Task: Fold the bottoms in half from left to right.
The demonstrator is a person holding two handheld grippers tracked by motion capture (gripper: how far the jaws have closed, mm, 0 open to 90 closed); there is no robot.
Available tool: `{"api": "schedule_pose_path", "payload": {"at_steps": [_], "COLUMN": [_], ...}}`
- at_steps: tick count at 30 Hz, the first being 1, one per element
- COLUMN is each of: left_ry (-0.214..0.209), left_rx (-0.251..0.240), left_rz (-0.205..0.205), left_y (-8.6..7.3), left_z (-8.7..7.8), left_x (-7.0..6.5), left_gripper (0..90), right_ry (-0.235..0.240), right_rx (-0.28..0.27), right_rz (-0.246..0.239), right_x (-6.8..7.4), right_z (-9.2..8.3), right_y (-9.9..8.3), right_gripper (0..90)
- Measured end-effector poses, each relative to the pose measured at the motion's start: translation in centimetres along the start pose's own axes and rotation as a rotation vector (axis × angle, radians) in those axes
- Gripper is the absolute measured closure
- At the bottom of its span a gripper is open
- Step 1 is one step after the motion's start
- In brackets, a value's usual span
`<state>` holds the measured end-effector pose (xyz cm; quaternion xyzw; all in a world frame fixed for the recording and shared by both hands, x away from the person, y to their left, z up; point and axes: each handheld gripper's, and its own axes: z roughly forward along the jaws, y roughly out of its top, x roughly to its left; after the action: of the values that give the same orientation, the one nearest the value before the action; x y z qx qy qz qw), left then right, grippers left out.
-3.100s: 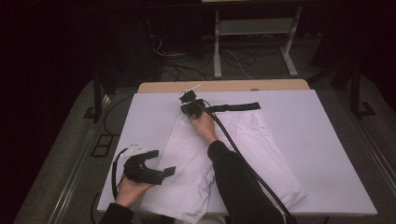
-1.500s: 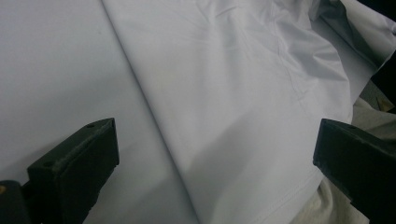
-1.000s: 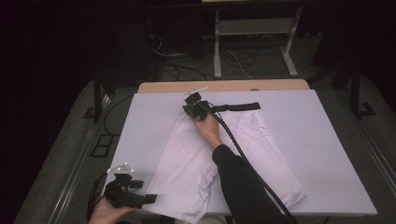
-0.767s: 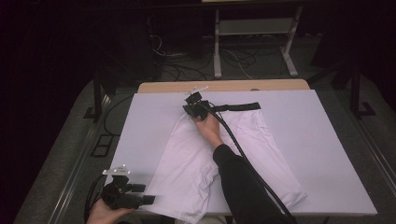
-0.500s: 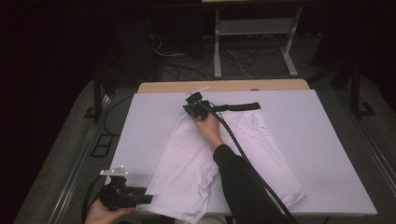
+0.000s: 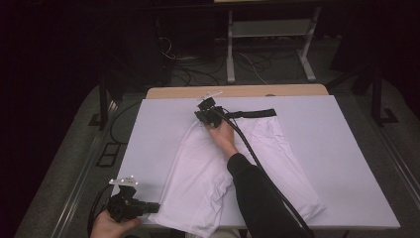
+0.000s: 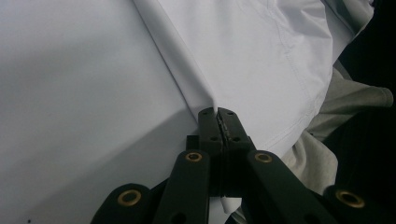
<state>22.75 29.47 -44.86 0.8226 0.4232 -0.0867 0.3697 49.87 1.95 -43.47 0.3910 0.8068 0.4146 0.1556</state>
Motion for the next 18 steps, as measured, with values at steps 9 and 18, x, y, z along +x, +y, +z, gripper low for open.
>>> {"api": "schedule_pose_path", "payload": {"at_steps": [9, 18], "left_ry": [-0.010, -0.042], "left_rx": [-0.038, -0.046], "left_rz": [0.026, 0.089], "left_y": [0.4, 1.5], "left_z": [-0.5, -0.4], "left_x": [-0.5, -2.0], "left_gripper": [88.3, 88.2], "right_ry": [-0.003, 0.010], "right_rx": [-0.003, -0.012], "right_rz": [-0.003, 0.017], "right_x": [-0.4, -1.2], "right_z": [-0.7, -1.7], "right_y": [0.4, 0.6], "right_gripper": [85.0, 85.0]}}
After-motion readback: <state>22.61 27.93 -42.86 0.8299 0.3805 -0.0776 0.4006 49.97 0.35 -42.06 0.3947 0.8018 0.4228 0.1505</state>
